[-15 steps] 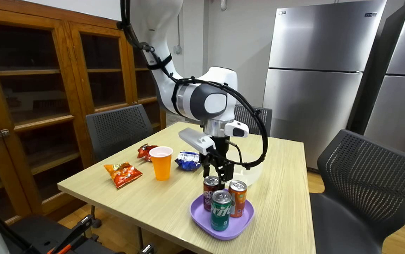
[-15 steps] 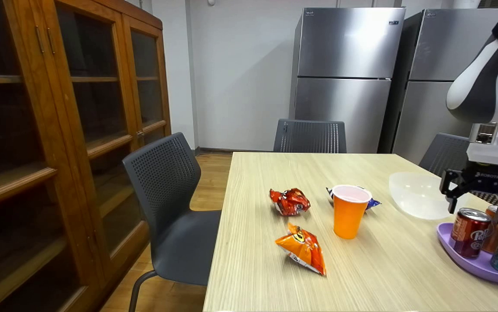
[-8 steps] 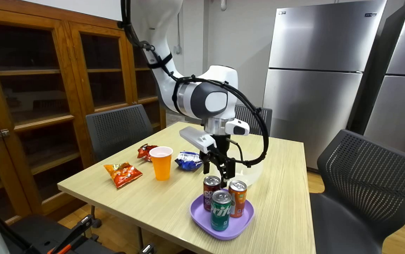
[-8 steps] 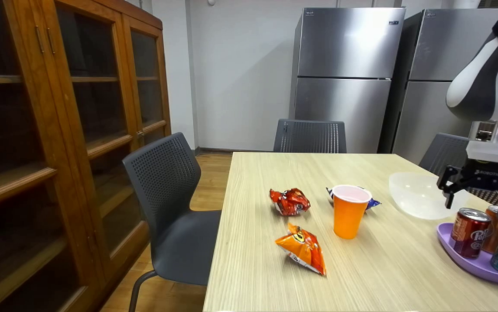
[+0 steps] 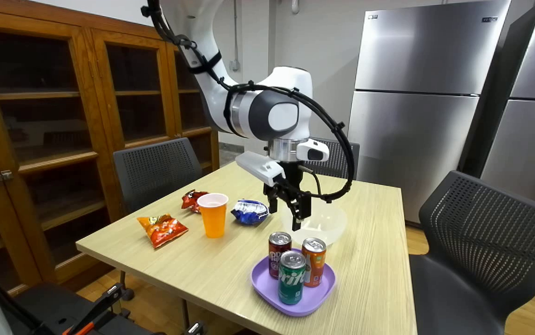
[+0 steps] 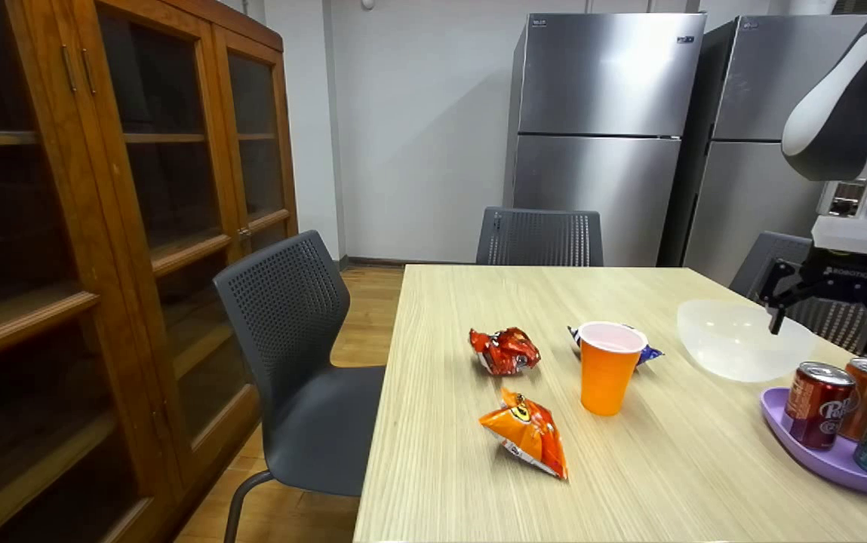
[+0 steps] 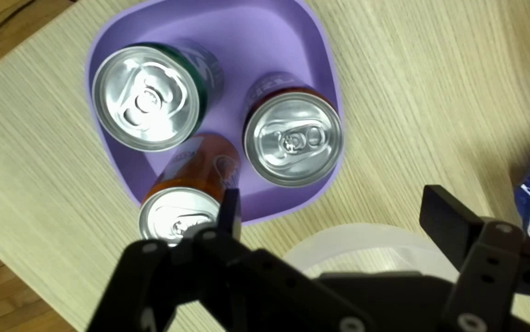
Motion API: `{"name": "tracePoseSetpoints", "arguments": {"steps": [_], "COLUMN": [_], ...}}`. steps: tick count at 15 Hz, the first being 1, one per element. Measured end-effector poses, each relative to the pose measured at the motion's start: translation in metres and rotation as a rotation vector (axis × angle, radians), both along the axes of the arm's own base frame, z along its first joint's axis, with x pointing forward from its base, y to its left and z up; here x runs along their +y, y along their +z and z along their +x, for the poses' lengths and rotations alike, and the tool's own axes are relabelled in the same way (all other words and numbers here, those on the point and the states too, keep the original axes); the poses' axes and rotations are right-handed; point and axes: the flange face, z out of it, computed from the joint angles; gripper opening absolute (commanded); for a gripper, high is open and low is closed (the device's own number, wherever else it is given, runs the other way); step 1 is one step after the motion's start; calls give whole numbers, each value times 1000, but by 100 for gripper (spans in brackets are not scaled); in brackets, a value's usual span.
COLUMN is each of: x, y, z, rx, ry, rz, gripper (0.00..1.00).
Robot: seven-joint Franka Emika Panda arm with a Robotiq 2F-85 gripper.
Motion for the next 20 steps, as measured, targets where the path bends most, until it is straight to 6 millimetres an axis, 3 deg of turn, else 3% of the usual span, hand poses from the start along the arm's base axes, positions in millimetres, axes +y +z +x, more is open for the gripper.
{"name": "tracePoseSetpoints", "arguments": {"steps": [11,20], "x": [57,143], "y": [47,75], "z": [-2,-1], "rx": [-79,-122], "ry": [104,278], "rz": [11,19], "gripper": [100,100]}}
